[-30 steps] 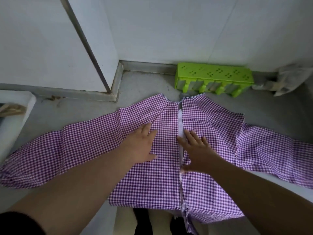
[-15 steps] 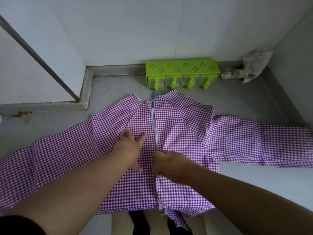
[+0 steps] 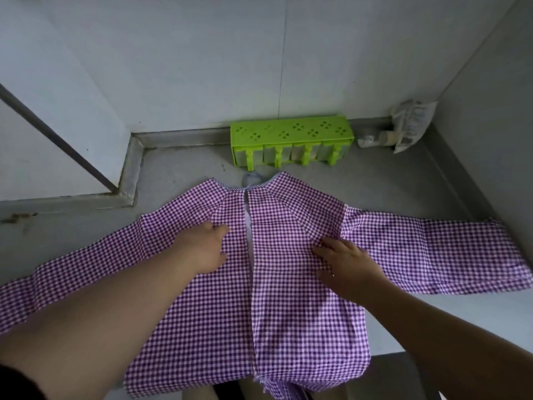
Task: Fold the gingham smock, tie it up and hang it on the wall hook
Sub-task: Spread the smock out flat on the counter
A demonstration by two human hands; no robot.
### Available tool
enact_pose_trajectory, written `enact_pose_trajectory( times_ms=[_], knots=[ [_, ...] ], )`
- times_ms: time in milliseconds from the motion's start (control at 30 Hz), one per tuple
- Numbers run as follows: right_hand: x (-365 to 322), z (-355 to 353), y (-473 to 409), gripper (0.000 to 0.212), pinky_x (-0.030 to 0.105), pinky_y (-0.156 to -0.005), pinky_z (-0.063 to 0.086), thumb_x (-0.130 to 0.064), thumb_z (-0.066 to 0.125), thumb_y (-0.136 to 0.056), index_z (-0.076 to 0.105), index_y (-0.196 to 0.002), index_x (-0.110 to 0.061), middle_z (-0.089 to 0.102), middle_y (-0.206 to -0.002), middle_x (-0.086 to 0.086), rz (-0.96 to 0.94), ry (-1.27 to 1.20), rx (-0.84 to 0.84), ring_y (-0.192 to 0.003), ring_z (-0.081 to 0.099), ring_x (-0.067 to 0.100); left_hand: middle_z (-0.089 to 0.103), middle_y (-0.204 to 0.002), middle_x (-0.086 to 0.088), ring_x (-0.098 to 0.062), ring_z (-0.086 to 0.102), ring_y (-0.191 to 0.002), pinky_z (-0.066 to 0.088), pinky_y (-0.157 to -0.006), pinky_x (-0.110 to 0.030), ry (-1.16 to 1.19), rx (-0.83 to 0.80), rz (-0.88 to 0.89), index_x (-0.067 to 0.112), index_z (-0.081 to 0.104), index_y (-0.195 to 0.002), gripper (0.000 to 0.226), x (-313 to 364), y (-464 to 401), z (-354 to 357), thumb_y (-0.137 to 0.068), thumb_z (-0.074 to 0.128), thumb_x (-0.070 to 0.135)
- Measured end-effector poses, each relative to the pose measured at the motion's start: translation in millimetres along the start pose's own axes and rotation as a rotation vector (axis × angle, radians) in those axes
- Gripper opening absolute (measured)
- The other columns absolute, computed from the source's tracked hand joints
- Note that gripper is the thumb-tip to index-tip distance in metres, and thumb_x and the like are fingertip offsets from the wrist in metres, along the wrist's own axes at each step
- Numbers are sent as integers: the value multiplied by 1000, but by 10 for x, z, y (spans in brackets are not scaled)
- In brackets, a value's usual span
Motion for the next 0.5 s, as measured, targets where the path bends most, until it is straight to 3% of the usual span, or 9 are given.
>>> enact_pose_trajectory(
  times_ms=[100, 167, 267, 334, 434, 500],
  knots=[
    [32, -207, -171, 34, 51, -115, 31, -49, 45, -100, 63, -128, -43, 34, -162, -5, -24, 61, 188, -143, 36, 26, 34, -159, -8, -31, 45, -141, 44, -115, -48, 86, 79, -34, 30, 35, -158, 63, -249, -177, -88, -101, 52, 52],
    [35, -349, -364, 29, 51, -112, 35, -39, 53, -96, 66, -121, -41, 35, -162, 1, 5, 64, 266, -139, 41, 31, 31, -164, -8, -31, 41, -145, 39, -120, -47, 141, 129, -80, 30, 42, -156, 58, -433, -347, -96, -102, 51, 48],
    [35, -543, -685, 44, 54, -114, 36, -21, 54, -93, 58, -133, -38, 26, -166, 8, 103, -31, 257, -143, 38, 37, 30, -168, -8, -32, 40, -149, 35, -123, -48, 311, 148, -194, 31, 42, -157, 62, -710, -588, -80, -99, 57, 45],
    [16, -650, -836, 53, 53, -112, 41, -11, 47, -95, 47, -144, -31, 22, -167, 8, 197, -195, 211, -143, 41, 38, 39, -165, -7, -33, 47, -144, 40, -119, -52, 423, 164, -274, 32, 37, -158, 76, -875, -688, -55, -90, 63, 50],
    [28, -656, -982, 60, 53, -106, 46, -4, 39, -93, 36, -149, -24, 37, -158, 9, 306, -352, 176, -134, 51, 38, 35, -168, -9, -36, 43, -148, 37, -120, -55, 505, 140, -393, 27, 17, -166, 104, -1022, -752, 6, -84, 71, 59],
    [41, -562, -1027, 62, 54, -105, 47, -9, 45, -95, 28, -153, -24, 40, -155, 12, 341, -379, 146, -131, 53, 40, 30, -170, -11, -36, 37, -151, 33, -123, -55, 464, 120, -436, 23, 12, -167, 115, -1069, -742, 12, -80, 72, 70]
  ],
)
Point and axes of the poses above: each hand's wrist, its own y-axis away from the middle knuckle, its own z-axis out of the palm, x = y × z, the point moved 2 cm from there along -y, towards the middle knuckle
